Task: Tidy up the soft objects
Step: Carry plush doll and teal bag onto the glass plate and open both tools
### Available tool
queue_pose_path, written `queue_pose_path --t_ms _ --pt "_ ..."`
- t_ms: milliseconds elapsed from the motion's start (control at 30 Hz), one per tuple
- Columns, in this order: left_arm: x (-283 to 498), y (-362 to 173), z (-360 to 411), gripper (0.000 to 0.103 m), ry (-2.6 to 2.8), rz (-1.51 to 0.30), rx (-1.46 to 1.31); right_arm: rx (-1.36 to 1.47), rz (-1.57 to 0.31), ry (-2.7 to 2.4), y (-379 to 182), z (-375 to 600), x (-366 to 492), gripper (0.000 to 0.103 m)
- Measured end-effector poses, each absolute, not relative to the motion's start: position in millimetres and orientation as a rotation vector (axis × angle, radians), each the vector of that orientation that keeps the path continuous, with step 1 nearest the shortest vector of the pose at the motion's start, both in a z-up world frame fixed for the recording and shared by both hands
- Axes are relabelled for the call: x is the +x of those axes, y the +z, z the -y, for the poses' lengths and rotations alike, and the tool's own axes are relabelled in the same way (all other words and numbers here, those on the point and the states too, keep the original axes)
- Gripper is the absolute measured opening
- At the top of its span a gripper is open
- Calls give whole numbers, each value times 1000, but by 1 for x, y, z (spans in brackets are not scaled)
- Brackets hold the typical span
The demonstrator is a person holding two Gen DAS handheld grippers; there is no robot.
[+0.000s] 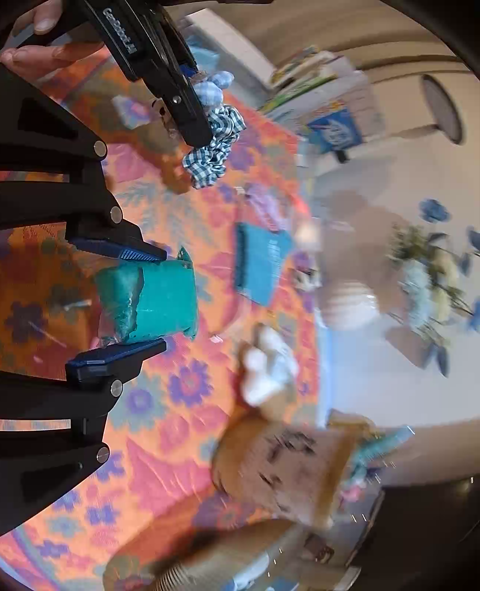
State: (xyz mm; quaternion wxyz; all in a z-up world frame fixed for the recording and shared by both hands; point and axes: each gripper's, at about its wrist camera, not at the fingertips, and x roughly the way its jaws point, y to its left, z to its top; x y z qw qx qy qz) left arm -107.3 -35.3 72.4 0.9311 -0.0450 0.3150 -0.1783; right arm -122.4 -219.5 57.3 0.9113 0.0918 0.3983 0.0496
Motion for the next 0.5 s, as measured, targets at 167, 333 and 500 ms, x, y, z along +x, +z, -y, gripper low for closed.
queue_pose_path --t_ms 167,333,500 --pt "-112 124 70 47 -456 -544 -67 215 -703 51 103 256 -139 40" --pt "-111 181 126 47 -582 -450 -43 241 -552 -88 159 317 -160 40" --pt "-103 216 198 47 -727 -410 -11 329 -530 -240 178 394 -162 40"
